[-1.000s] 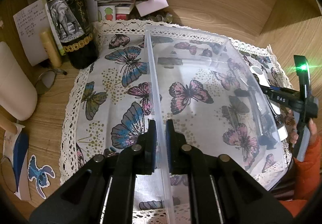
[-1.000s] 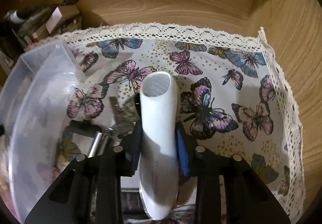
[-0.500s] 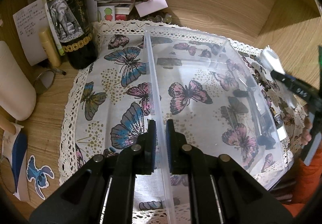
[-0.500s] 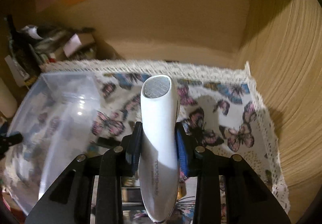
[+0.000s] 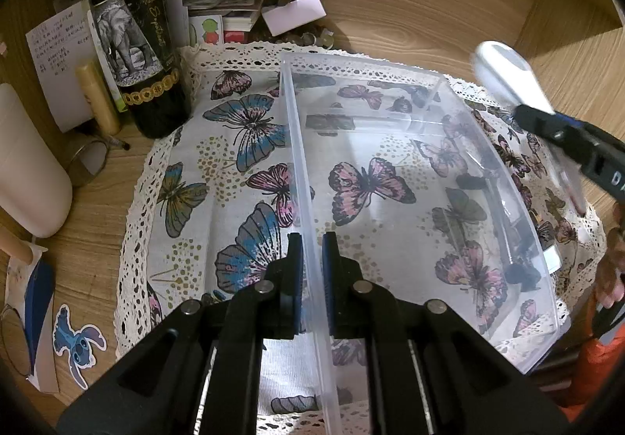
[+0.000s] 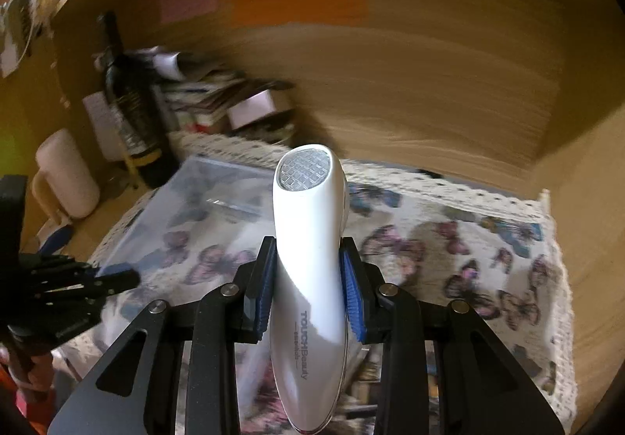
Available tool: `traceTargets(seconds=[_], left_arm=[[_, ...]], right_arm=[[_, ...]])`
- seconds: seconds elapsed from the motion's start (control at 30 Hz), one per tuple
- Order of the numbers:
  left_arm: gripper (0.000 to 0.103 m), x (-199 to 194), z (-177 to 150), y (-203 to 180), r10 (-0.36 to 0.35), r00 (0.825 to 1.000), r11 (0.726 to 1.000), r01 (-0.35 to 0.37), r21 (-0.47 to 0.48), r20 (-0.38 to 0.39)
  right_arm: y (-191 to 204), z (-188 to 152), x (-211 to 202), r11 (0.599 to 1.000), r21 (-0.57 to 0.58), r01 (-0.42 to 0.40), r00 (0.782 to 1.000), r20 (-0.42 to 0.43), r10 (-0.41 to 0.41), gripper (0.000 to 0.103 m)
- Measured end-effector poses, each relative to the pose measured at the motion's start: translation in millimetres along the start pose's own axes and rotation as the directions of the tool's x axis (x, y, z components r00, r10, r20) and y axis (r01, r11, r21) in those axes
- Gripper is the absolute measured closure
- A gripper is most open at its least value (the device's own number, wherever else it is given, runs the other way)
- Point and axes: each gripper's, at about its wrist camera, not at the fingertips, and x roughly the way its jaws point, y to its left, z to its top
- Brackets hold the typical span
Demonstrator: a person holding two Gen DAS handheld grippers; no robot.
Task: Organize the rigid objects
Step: 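Carry the white device into the clear box with the right gripper and release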
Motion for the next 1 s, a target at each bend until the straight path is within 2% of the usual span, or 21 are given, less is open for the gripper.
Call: traceTargets(seconds=[0.2,0.37,0.57,0.7,1.0], left_arm=[[0.093,-1,0,1,-0.005,1.000,1.000,0.005,0.000,0.006],[0.093,-1,-1,2,-0.006,1.000,1.000,0.006,0.002,0.008],[0.093,-1,-1,0,-0.001,1.000,1.000,0.000,0.013,0.018],[0.093,0,-1,0,-0.002,1.000,1.000,0.002,0.010,0.016],[0.092,2,0,1,-0.004,1.000,1.000,0.004,0.006,0.009]], right_arm=[[30,1,28,0.997,-0.046,-0.063,0.995,-0.079,0.059,0.074],[42,0,49,0.991,-0.069,-0.117,0.983,-0.151,0.106,0.074],[47,-6,69,0.985,-0.091,-0.147,0.963,-0.241,0.121,0.074],[50,-6,71,0.984,-0.114,-0.136,0.963,-0.248,0.104,0.073],[40,4,46,0.987,-0.122,-0.103,0.986,-0.142,0.085,0.073]])
